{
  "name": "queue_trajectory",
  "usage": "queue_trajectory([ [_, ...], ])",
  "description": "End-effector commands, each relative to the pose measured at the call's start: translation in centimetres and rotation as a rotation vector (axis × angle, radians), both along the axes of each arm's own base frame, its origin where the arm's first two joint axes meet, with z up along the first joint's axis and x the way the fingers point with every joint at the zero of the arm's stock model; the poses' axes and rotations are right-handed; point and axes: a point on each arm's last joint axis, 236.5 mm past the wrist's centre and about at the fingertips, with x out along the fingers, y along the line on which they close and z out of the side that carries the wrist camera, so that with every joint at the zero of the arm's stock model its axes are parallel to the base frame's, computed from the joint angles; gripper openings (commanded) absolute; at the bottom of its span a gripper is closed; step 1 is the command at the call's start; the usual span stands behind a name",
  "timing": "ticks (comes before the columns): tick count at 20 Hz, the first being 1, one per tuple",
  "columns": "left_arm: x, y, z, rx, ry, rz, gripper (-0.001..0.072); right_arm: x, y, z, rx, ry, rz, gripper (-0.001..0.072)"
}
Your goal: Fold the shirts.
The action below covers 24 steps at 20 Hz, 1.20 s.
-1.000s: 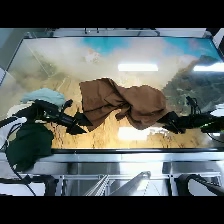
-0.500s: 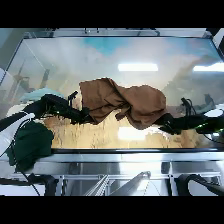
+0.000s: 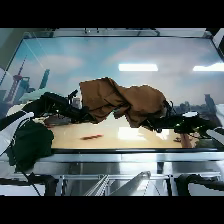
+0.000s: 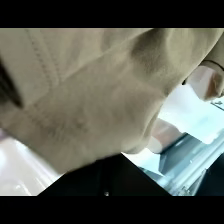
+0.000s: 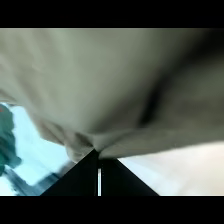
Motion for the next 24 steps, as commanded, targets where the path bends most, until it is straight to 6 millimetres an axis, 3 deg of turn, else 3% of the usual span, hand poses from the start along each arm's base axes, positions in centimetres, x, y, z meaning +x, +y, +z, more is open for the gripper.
queue_trajectory([
  [1,0.4,-0.2,4.8,-0.134,-0.058,-0.035,0.0017,1.3,2.3,8.7,0.244,-0.197,0.024,0.0018],
  [3,1.3,-0.7,14.2,-0.29,-0.23,-0.071,0.0017,1.6,0.6,19.6,0.391,-0.446,0.021,0.0018],
  [4,0.9,-0.6,20.0,-0.332,-0.358,-0.117,0.0017,1.3,-1.2,26.7,0.446,-0.652,0.006,0.0018],
  [5,0.0,-0.1,25.5,-0.331,-0.505,-0.161,0.0017,0.2,-3.5,34.3,0.462,-0.899,-0.02,0.0018],
  [7,-2.2,1.6,38.3,-0.247,-0.917,-0.171,0.0018,-3.5,-7.4,46.6,0.331,-1.316,-0.105,0.0017],
  [9,-6.1,3.9,49.9,-0.102,-1.297,-0.101,0.0018,-7.3,-8.9,54.9,0.069,-1.589,-0.184,0.0017],
  [11,-10.7,5.5,56.6,0.109,-1.537,-0.064,0.0018,-10.3,-7.3,59.7,-0.14,-1.76,-0.163,0.0017],
  [12,-12.0,5.9,58.1,0.211,-1.596,-0.056,0.0019,-10.9,-6.5,60.8,-0.187,-1.79,-0.137,0.0017],
  [14,-13.1,5.9,59.3,0.289,-1.645,-0.06,0.0019,-10.2,-6.5,61.0,-0.227,-1.751,-0.131,0.0017],
  [15,-12.7,6.0,58.9,0.265,-1.626,-0.069,0.0019,-8.9,-7.4,59.8,-0.242,-1.681,-0.143,0.0018],
  [16,-11.6,6.1,57.8,0.214,-1.576,-0.08,0.0018,-6.9,-8.7,57.8,-0.277,-1.58,-0.157,0.0017],
  [18,-8.5,6.4,53.1,0.093,-1.391,-0.128,0.0019,-2.6,-11.0,52.5,-0.275,-1.389,-0.158,0.0018],
  [20,-3.2,7.4,45.9,0.071,-1.177,-0.144,0.0018,2.8,-12.1,45.1,-0.188,-1.179,-0.162,0.0018],
  [22,1.4,7.4,38.7,0.065,-1.027,-0.157,0.0018,8.5,-12.3,35.8,-0.175,-0.981,-0.169,0.0018],
  [24,5.4,7.0,31.2,0.049,-0.902,-0.163,0.0018,14.0,-14.2,26.0,-0.27,-0.822,-0.209,0.0017],
])
